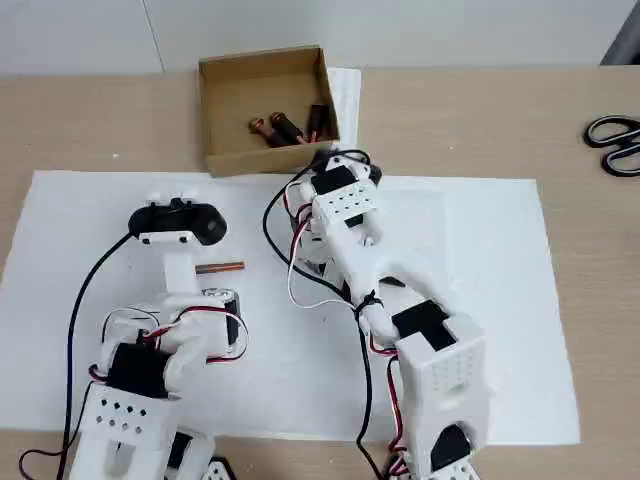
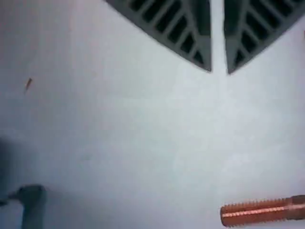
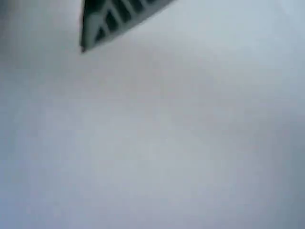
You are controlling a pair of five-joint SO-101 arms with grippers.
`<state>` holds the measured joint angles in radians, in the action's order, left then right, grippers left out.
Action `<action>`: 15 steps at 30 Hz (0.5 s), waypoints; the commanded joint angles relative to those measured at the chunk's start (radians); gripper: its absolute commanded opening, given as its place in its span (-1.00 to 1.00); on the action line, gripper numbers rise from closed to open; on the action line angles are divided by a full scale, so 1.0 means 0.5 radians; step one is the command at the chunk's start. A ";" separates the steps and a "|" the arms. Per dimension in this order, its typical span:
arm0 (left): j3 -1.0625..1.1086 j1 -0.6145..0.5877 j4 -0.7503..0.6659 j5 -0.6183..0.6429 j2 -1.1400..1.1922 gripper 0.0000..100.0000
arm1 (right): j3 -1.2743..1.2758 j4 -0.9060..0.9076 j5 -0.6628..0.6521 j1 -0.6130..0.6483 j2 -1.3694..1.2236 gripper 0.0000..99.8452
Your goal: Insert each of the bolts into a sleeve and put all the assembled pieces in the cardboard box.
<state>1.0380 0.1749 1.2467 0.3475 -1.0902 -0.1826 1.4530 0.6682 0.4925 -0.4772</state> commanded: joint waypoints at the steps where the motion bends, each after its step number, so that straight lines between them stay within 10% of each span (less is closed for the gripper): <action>1: -0.087 0.003 -0.040 -0.006 -0.018 -0.99 | -0.012 0.130 0.015 0.005 0.078 -0.47; 15: -0.087 0.003 -0.040 -0.006 -0.018 -0.99 | -0.009 0.032 0.006 0.041 0.069 -0.47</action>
<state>1.0380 0.1749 1.2467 0.3475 -1.0902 -0.1826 1.5052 0.6682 0.5125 -0.4787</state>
